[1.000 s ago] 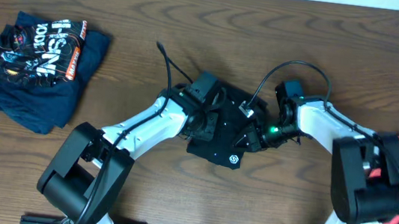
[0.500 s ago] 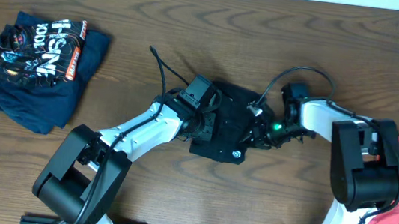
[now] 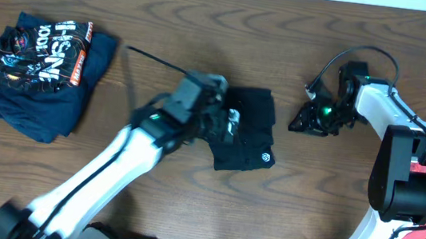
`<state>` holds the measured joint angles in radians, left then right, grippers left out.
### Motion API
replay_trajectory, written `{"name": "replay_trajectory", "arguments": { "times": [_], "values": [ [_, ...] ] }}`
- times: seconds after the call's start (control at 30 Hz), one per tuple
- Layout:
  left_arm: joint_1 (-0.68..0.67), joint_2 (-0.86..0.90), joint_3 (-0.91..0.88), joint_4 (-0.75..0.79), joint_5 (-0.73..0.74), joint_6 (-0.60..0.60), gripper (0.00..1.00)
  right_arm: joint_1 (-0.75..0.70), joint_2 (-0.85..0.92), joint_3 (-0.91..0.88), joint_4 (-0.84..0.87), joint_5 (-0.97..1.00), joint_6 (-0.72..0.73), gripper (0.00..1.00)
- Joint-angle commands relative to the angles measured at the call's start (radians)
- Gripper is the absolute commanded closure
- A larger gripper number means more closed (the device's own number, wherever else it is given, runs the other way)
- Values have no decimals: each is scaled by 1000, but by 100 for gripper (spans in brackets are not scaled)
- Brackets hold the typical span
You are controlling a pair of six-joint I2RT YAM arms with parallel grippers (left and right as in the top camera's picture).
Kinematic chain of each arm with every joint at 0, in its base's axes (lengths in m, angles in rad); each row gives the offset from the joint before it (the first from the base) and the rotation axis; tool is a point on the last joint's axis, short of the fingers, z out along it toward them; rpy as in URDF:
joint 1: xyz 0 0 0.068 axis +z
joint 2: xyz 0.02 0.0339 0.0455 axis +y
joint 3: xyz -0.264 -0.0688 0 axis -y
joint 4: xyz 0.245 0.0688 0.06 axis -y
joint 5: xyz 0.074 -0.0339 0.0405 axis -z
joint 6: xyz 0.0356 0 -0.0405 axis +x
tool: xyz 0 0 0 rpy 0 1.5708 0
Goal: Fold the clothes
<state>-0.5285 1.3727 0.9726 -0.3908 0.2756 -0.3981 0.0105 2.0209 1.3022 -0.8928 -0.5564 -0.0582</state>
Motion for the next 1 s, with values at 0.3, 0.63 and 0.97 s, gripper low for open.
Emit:
{"name": "replay_trajectory", "arguments": {
  "times": [0.3,0.63,0.97],
  "values": [
    [248,180,7,77,134,47,2,3,-221,32,-24,37,-18,58],
    [277,504,7,365,489,74,2,3,-256,31,-61,37,-18,44],
    [178,646,7,529,502,3,85,3,-256,31,-62,37,-18,44]
  ]
}}
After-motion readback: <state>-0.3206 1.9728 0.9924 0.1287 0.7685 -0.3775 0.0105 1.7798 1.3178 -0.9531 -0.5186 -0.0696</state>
